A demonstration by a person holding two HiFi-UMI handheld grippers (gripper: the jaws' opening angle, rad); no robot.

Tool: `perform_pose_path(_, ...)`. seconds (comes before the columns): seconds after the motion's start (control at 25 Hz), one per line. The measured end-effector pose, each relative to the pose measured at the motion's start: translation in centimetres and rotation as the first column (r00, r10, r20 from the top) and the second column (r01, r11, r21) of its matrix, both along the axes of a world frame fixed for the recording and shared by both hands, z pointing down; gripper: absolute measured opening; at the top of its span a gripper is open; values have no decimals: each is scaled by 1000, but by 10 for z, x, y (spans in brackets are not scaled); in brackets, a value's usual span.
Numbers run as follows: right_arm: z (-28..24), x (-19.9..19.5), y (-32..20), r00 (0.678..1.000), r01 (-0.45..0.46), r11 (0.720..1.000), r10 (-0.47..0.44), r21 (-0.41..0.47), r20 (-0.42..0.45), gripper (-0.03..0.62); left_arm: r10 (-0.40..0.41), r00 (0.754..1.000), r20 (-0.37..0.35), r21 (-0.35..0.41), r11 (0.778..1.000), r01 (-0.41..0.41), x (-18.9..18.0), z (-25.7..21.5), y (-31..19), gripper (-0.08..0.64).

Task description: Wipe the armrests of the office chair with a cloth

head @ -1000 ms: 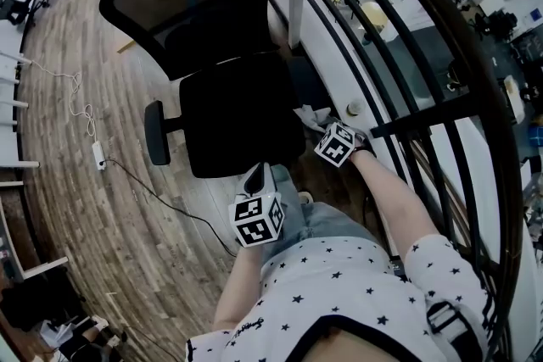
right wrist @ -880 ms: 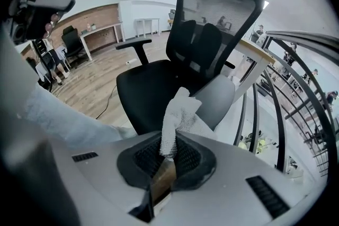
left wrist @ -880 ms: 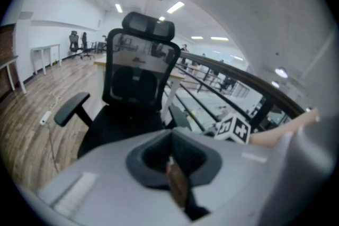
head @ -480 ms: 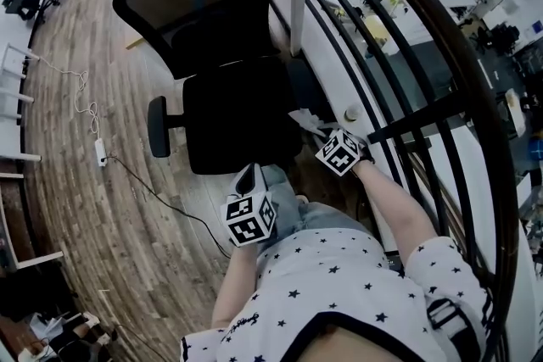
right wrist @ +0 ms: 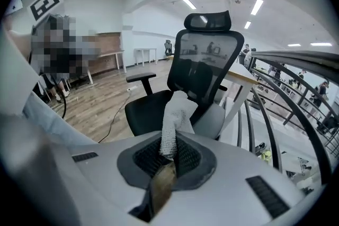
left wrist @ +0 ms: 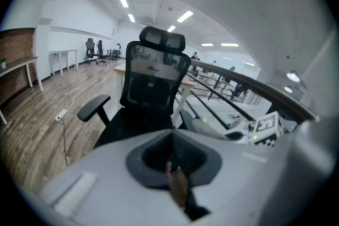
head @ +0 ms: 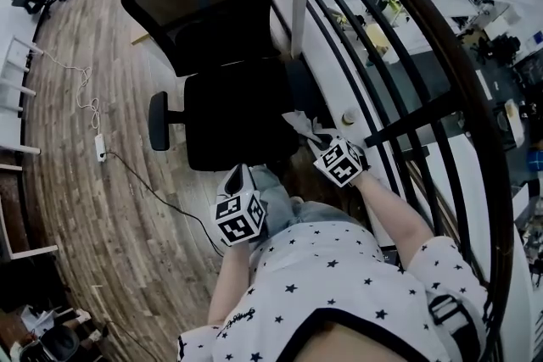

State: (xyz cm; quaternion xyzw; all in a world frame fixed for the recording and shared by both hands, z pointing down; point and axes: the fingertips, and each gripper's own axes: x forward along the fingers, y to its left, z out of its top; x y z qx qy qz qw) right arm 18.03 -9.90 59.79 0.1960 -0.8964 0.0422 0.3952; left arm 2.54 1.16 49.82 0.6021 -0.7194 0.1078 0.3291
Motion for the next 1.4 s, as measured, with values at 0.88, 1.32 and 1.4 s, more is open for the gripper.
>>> perform_pose_path(0.88, -72, -78, 25, 971, 60, 998, -50, -36, 234, 29, -121, 993, 5, 9, 993, 121, -56, -8, 22, 6)
perform_pose_path(1.32, -93, -151, 12, 963, 104, 994, -94, -28, 252, 29, -150, 989, -2, 11, 989, 150, -122, -15, 9, 6)
perform_pose_path(1.4, -98, -166, 10, 961, 115, 993, -105, -21, 256, 29, -158, 987, -1, 13, 987, 158, -135, -17, 5, 6)
